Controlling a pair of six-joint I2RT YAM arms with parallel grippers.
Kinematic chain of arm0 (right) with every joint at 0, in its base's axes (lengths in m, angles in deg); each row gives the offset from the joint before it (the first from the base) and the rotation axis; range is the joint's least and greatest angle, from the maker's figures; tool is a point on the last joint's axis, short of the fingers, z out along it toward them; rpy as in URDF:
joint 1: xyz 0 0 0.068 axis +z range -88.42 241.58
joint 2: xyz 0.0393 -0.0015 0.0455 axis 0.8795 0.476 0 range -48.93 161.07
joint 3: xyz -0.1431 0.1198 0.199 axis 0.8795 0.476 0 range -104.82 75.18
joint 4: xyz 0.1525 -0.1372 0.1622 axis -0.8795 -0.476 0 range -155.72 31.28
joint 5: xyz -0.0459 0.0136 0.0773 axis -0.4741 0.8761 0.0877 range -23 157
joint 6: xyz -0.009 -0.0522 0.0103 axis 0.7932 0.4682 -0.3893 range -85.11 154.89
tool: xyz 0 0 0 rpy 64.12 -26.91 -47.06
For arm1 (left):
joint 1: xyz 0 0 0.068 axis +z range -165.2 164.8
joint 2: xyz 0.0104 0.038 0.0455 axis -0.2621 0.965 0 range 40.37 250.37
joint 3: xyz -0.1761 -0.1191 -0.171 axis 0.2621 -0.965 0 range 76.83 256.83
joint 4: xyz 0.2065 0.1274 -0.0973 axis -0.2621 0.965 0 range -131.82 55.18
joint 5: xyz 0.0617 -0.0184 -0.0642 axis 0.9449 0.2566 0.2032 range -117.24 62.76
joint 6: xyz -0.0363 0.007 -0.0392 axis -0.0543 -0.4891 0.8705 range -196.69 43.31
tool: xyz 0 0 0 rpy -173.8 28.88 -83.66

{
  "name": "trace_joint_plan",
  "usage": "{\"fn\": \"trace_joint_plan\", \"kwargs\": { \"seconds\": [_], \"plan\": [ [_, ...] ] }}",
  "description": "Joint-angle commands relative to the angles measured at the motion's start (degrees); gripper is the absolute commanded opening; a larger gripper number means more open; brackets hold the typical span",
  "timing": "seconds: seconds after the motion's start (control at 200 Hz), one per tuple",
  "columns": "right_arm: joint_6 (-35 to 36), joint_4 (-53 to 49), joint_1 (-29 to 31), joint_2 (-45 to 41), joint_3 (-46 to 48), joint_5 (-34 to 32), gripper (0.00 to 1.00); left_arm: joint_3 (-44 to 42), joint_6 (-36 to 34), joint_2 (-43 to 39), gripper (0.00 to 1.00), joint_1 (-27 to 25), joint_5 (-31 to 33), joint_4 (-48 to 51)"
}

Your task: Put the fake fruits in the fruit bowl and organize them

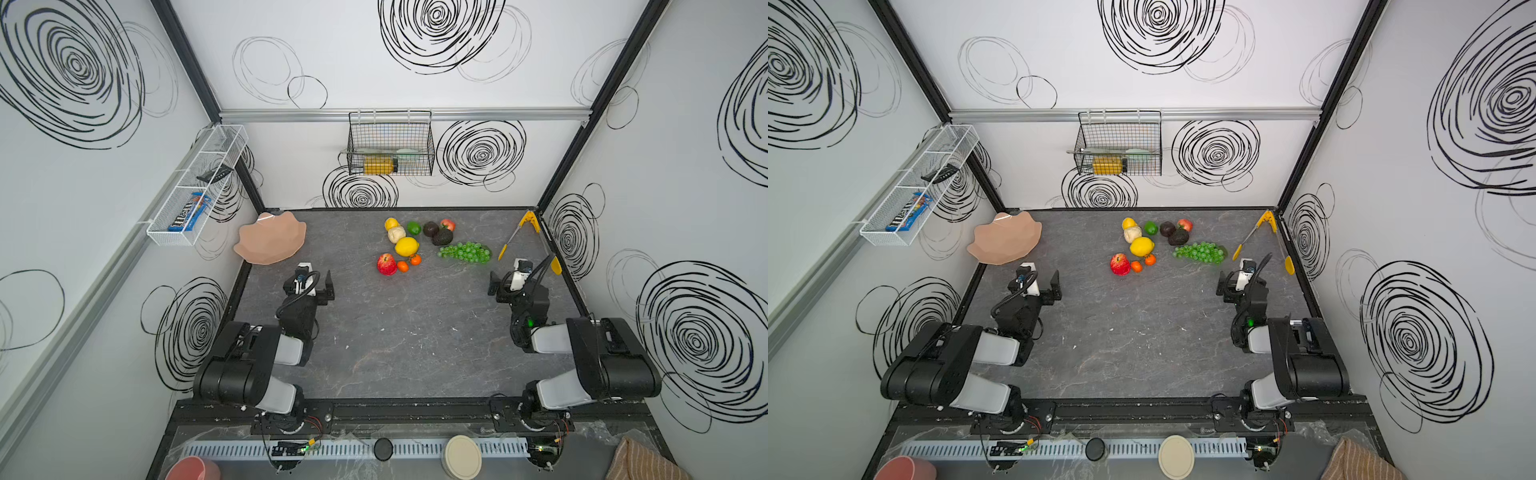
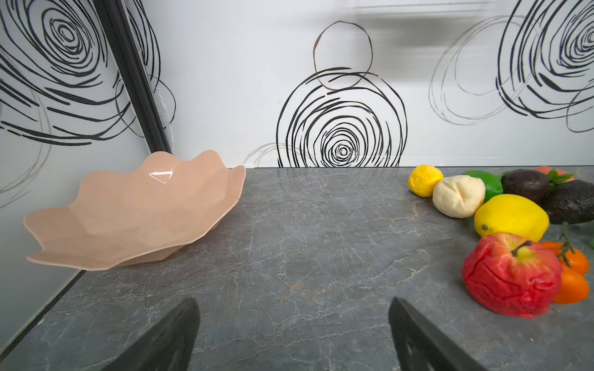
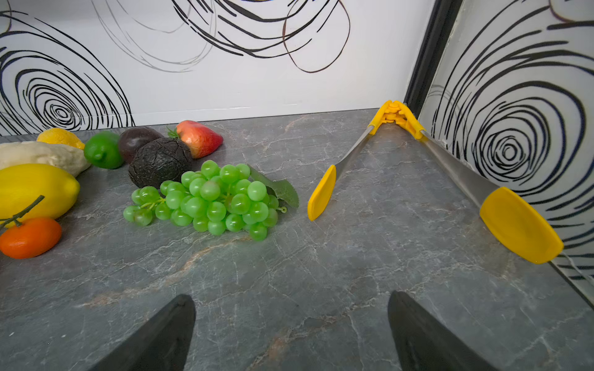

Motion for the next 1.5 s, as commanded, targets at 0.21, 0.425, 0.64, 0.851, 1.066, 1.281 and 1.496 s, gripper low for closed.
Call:
{"fn": "trace_joint_plan", "kwargs": {
  "seconds": [0.21, 0.425, 0.64, 0.851, 1.066, 1.281, 1.496],
  "plan": [
    [0.69, 1.01, -0.08, -0.11, -1.33, -0.01, 0.97, 1.03, 0.16, -0.04, 0.96, 0.54, -1.47, -2.96],
    [0.73, 0.97, -0.1, -0.1, -1.36, 0.03, 0.97, 0.95, 0.75, -0.04, 0.96, 1.48, -3.17, -3.05],
    [0.71, 1.01, -0.08, -0.13, -1.28, 0.06, 0.97, 0.8, 1.48, -0.04, 0.96, 2.63, -5.04, -3.55],
    [2.33, 1.31, 1.08, -1.57, -0.47, 0.56, 0.97, -3.02, -0.12, -2.86, 0.96, 2.05, -7.99, -8.54],
    [6.43, -6.2, 5.13, -10.03, -0.85, -1.6, 0.97, -6.51, -6.62, -15.45, 0.96, -6.88, 5.53, -4.56],
    [6.5, -16.35, 12.92, -20.45, -5.88, 0.53, 0.97, 7.21, 11.25, -30.61, 0.96, -14.49, 23.31, 29.81],
    [-13.8, -26.04, 15.56, -28.88, -11.67, 2.21, 0.97, 15.05, 24.24, -29.72, 0.96, -14.79, 10.71, 43.06]
  ]
}}
